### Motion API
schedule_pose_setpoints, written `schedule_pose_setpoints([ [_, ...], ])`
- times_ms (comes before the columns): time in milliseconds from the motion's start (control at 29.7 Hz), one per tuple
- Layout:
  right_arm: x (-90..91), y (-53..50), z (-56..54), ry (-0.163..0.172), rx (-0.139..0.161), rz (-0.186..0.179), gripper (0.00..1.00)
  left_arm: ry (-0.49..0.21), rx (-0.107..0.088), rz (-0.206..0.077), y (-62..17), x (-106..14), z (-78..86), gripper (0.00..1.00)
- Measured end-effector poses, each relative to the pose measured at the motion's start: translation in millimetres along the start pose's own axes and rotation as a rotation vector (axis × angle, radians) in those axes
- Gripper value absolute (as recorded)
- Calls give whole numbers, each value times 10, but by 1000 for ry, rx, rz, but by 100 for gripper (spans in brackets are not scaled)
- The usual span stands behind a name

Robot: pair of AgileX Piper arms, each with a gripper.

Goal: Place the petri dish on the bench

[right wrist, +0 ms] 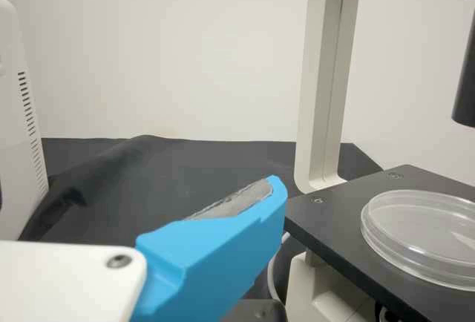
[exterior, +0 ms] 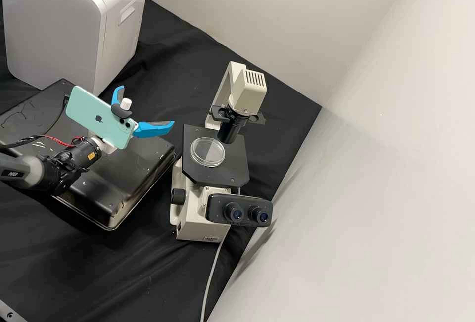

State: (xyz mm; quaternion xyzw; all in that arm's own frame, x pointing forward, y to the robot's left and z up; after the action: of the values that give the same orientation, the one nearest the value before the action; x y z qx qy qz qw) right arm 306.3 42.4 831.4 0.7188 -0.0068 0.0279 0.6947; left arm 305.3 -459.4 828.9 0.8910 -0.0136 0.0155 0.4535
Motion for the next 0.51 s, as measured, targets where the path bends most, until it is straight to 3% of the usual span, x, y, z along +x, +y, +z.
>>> schedule_pose_setpoints([
  [505,0,0,0,0,0,0,100,-5,0,-6,-14,-16,15,100],
])
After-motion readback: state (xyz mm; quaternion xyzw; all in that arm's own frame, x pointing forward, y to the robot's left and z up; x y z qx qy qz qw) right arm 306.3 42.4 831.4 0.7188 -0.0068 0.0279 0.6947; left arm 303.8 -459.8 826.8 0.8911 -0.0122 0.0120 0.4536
